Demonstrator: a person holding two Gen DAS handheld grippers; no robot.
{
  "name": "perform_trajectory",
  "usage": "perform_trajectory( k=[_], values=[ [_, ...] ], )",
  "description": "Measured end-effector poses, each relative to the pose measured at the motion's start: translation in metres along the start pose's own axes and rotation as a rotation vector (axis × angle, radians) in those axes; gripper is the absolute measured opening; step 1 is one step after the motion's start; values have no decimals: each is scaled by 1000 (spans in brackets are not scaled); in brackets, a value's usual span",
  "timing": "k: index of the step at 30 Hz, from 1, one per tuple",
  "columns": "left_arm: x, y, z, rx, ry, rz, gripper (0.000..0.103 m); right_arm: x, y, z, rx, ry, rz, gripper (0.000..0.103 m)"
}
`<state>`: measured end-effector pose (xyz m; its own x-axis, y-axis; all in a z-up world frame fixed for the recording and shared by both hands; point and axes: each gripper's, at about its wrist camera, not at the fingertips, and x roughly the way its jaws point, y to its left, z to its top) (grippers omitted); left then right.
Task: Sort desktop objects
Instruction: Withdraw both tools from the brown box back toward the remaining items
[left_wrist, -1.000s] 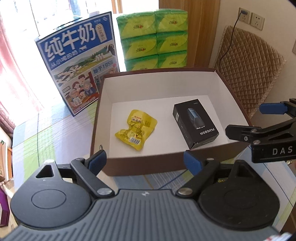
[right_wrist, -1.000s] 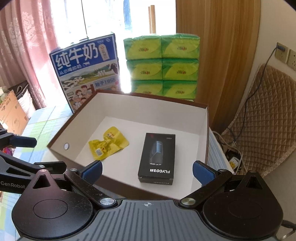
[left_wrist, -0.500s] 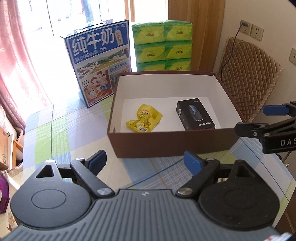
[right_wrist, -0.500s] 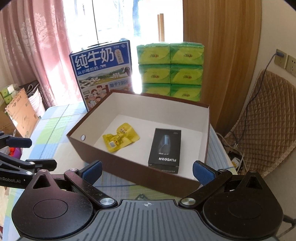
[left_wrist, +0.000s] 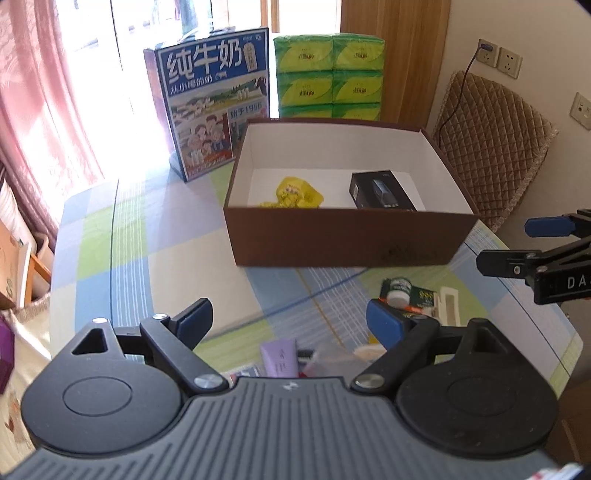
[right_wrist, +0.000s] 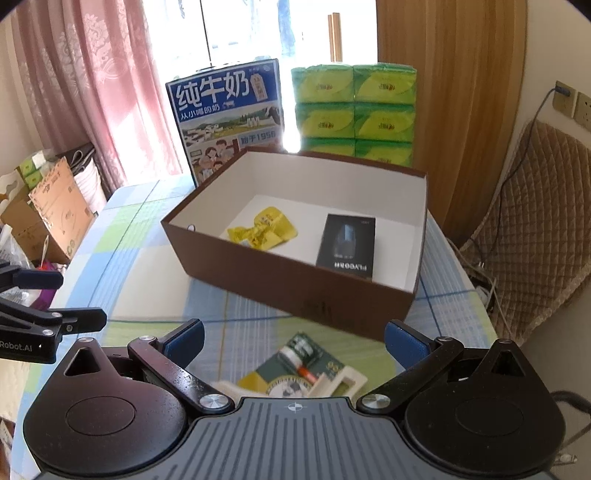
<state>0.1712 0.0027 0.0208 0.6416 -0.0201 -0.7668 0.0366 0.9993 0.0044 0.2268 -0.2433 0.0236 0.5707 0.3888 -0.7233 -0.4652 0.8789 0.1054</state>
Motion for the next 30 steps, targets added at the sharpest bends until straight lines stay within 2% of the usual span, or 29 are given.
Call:
perform_trajectory(
  k=[9, 18, 30],
  values=[
    [-15, -9, -30, -8, 14, 12, 88, -15, 0, -26, 2, 16, 13, 101],
    [-21, -7, -62, -71, 76, -13, 88, -22, -6, -54, 34, 46, 14, 101],
    [0, -14, -110, -129, 179, -28, 87, -2, -15, -87, 61, 157, 31, 101]
  ],
)
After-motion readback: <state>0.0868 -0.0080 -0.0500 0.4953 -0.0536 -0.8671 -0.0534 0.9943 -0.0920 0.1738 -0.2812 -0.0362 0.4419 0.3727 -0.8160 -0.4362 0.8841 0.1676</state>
